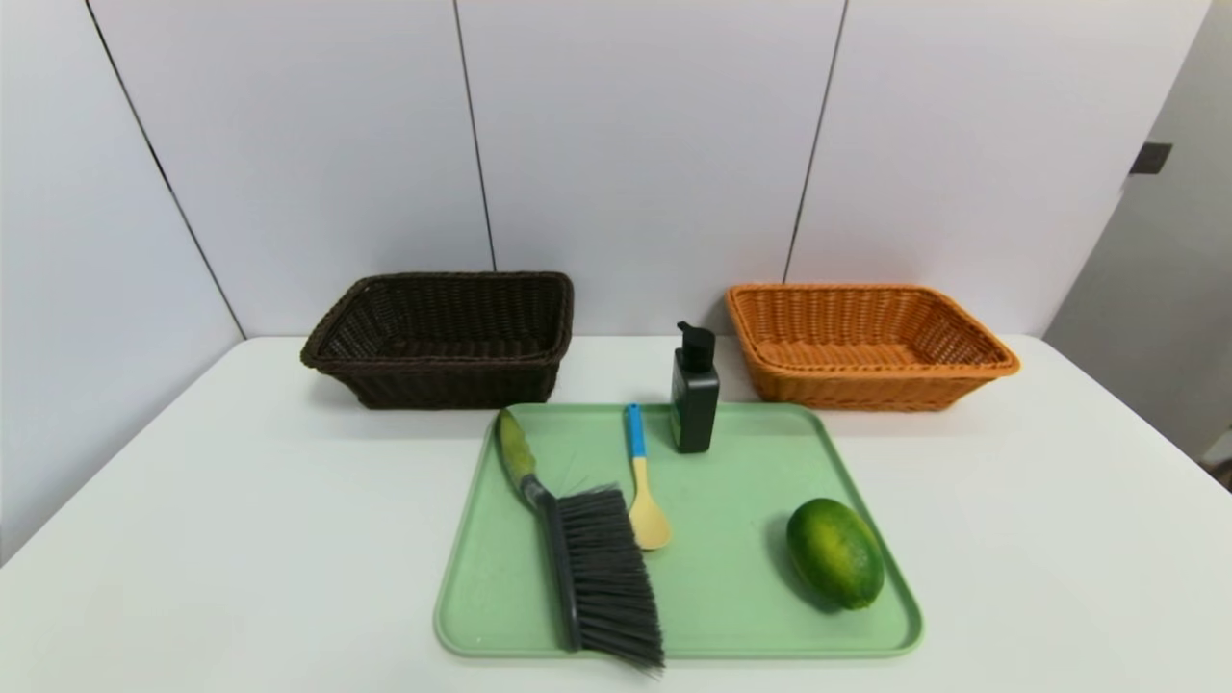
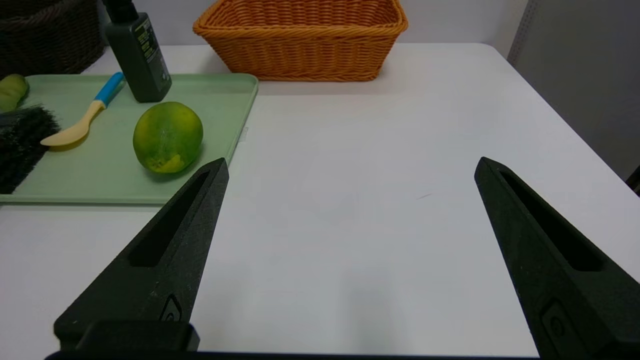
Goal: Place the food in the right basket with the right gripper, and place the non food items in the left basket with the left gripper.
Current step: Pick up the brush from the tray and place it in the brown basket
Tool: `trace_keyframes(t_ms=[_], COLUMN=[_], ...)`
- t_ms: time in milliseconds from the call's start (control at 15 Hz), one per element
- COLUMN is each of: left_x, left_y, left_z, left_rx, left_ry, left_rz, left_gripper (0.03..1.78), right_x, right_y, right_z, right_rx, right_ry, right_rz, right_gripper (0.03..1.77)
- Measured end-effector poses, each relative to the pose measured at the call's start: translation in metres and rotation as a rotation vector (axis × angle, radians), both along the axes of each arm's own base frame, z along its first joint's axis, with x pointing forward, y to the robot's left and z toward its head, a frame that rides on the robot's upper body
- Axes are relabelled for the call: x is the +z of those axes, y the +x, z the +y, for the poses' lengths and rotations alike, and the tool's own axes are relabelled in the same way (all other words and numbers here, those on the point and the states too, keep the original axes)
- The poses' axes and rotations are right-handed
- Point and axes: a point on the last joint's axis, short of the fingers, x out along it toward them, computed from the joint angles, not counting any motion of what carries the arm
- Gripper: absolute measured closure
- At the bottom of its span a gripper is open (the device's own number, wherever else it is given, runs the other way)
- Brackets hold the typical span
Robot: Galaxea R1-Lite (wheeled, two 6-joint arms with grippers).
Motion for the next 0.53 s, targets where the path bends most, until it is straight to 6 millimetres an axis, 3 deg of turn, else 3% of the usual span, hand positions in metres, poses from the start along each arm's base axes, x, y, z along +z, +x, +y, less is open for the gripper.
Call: trace_keyframes(t_ms=[267,533], left_x=[0.051,0.093], left_y=[0.022,0.075], left_z=[0.000,-0.001], left_rx=[-0.010,-0.008], left_ry=[-0.036,-0.042], left_rz=[0.153,0.350], left_gripper=[0.12,0.12], right_x=[0.027,0.061], right_y=[0.008,0.033], right_z=[0.000,0.000], right_rx=[-0.008,-0.011], right_ry=[0.000,0.000], right_rz=[0.124,0.314], right_gripper=[0.10,0.10])
